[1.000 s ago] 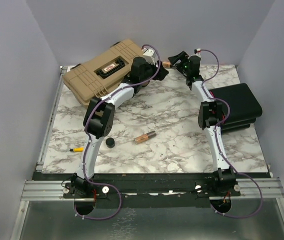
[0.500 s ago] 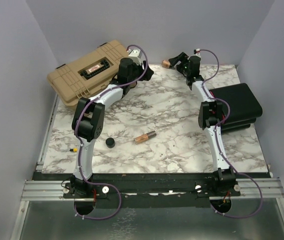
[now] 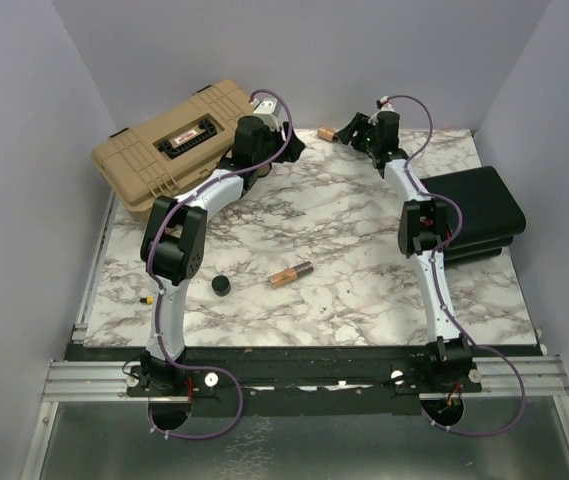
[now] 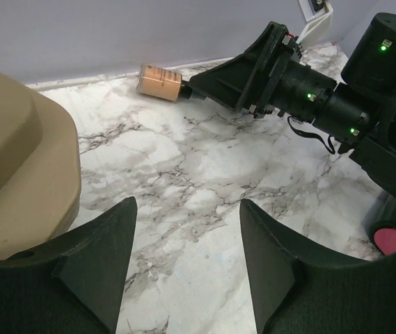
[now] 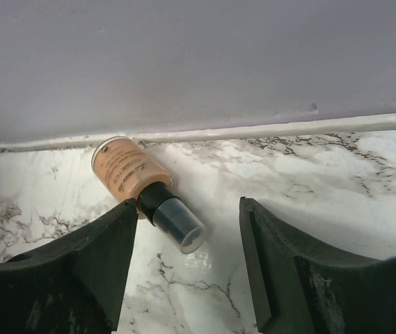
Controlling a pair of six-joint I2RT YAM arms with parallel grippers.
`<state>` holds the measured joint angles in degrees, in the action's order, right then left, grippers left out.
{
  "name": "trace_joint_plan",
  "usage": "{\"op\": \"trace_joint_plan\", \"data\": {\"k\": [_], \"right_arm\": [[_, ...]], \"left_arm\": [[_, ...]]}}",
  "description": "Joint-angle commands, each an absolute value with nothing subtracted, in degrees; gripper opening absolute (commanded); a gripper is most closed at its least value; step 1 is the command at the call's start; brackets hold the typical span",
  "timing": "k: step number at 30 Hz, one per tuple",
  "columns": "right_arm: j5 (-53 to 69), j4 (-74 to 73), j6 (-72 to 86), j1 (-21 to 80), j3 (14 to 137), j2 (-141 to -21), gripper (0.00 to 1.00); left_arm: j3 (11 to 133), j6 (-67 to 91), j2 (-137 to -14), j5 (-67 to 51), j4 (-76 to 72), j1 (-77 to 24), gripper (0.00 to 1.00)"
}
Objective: Organize the makeup
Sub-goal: Pick up the makeup from the corner of the board.
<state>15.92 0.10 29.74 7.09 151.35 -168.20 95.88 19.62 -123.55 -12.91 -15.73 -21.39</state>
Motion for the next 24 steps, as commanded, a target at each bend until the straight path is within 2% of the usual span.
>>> {"op": "trace_joint_plan", "data": {"k": [1, 6, 16, 18, 24], "right_arm": [[18.76, -3.35, 22.03, 7.81, 150.21, -165.44, 0.66], [23.17, -2.03, 19.99, 8.14, 151.23, -166.07, 0.63], [29.83, -2.97, 15.82, 9.30, 148.11, -163.97, 0.49], [29.81, -3.11, 15.66, 9.39, 148.08, -163.92, 0.38], [29.05, -3.58, 13.43, 10.21, 147.17, -162.98, 0.21]], "left_arm": [[92.72, 21.03, -121.23, -10.05, -10.40, -18.67, 0.63], [92.40, 21.12, -120.87, -10.83, -10.84, -18.65, 0.63], [91.35, 21.21, -119.95, -11.76, -11.11, -18.64, 0.63], [90.48, 21.11, -119.44, -11.86, -11.24, -18.65, 0.63], [88.62, 21.09, -117.93, -11.82, -11.72, -18.64, 0.63]]}}
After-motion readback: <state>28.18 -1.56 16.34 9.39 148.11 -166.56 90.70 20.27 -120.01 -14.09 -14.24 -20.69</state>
